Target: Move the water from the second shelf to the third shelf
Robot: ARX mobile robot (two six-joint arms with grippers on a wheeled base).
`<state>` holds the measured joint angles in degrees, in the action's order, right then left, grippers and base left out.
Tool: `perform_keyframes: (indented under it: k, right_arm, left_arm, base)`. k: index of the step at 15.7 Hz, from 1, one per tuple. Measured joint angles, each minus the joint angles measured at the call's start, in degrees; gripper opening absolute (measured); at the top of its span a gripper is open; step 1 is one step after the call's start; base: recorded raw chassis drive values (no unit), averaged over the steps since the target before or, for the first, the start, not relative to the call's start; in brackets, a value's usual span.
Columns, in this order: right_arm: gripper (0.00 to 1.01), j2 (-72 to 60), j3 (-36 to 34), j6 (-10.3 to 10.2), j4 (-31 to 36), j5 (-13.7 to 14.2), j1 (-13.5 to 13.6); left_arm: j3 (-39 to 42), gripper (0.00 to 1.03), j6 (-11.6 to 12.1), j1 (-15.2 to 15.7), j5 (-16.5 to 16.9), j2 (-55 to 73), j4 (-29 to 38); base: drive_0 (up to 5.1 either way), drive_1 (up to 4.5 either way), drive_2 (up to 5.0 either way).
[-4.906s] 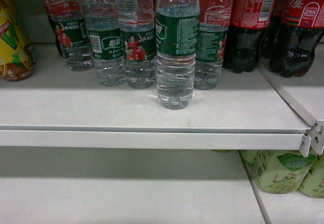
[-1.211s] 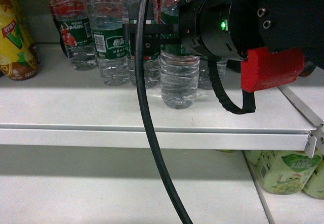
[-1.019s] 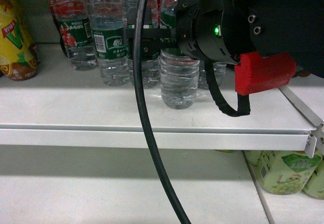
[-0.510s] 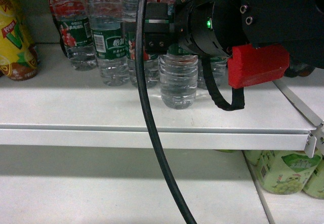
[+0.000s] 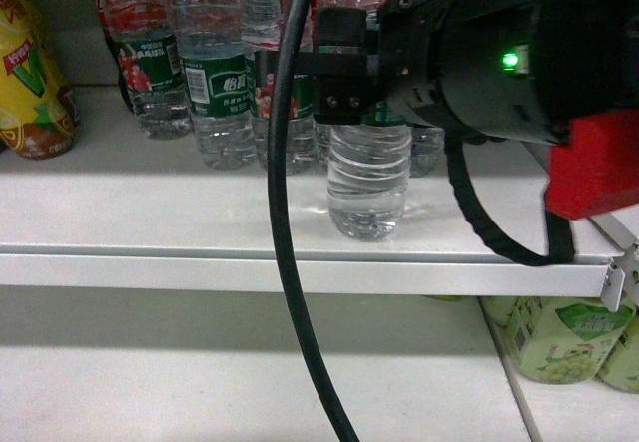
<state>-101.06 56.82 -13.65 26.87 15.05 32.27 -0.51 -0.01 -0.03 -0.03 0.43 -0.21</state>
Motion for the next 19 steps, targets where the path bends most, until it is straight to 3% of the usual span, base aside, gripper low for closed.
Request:
perform_keyframes:
  k: [3, 6, 9, 13, 15, 17, 19]
  right_arm:
    - [0.43, 9.79, -10.03, -0.22, -0.92, -1.88, -2.19]
    - [0.42, 22.97, -21.68, 2.05, -2.38, -3.37, -5.57]
    - [0.42, 38.01, -29.18, 2.86, -10.40, -5.79, -11.10]
    - [0.42, 58.99, -32.04, 5.55, -21.62, -5.70, -19.69]
    - [0.42, 67.49, -32.04, 5.31, -27.45, -7.69, -24.22]
    - [0.42, 69.66, -32.04, 5.27, -29.92, -7.10, -25.73]
    - [0.42, 71.60, -32.09, 5.20, -32.48, -5.25, -24.92]
  left_arm:
    - [0.00, 0.98, 0.00, 0.00, 0.00, 0.00, 0.00]
    - [0.00, 0.98, 0.00, 0.00, 0.00, 0.00, 0.00]
    - [0.00, 0.98, 0.00, 0.00, 0.00, 0.00, 0.00]
    - [0.00, 0.98, 0.00, 0.00, 0.00, 0.00, 0.00]
    - [0.00, 0.98, 0.00, 0.00, 0.00, 0.00, 0.00]
    - [0.00, 0.98, 0.00, 0.00, 0.00, 0.00, 0.00]
    - [0.00, 0.98, 0.00, 0.00, 0.00, 0.00, 0.00]
  base:
    - [0.0, 0.00, 0.0]
    - [0.0, 0.00, 0.0]
    - [0.0, 0.00, 0.0]
    - [0.0, 0.00, 0.0]
    - [0.0, 0.00, 0.0]
    - [0.0, 0.00, 0.0]
    - [0.0, 0.00, 0.0]
